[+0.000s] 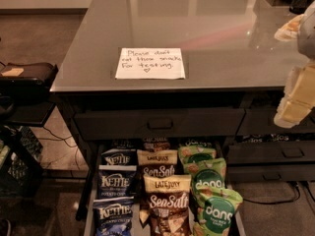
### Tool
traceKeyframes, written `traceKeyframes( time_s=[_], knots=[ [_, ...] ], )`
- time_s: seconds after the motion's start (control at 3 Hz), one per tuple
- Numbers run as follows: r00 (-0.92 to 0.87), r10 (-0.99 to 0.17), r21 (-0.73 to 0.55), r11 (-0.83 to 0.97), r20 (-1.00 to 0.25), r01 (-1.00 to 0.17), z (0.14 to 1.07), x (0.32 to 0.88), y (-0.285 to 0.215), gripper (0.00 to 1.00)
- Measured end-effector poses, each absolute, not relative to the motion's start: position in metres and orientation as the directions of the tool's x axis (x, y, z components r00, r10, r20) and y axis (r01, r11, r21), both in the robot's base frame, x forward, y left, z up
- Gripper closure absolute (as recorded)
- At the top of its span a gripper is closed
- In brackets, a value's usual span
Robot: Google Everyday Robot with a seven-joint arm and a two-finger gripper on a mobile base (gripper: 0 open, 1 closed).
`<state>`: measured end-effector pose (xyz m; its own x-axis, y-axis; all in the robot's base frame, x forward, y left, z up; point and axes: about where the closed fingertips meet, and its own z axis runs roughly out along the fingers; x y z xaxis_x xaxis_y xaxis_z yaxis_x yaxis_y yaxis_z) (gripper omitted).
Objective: Pick blue chip bag from middle drawer and place on counter
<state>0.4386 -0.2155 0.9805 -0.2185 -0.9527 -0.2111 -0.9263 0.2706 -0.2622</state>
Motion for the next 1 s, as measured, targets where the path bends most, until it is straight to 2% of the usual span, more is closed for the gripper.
traceKeyframes(
  time_s=[0.33, 1.0],
  knots=[
    [-0.218, -0.953, -0.262, 0.270, -0.211, -0.926, 0.980, 0.439, -0.215, 0.00],
    [-0.164, -0.937, -0.235, 0.242, -0.309, -0.941, 0.933, 0.421, -0.184, 0.00]
  ],
)
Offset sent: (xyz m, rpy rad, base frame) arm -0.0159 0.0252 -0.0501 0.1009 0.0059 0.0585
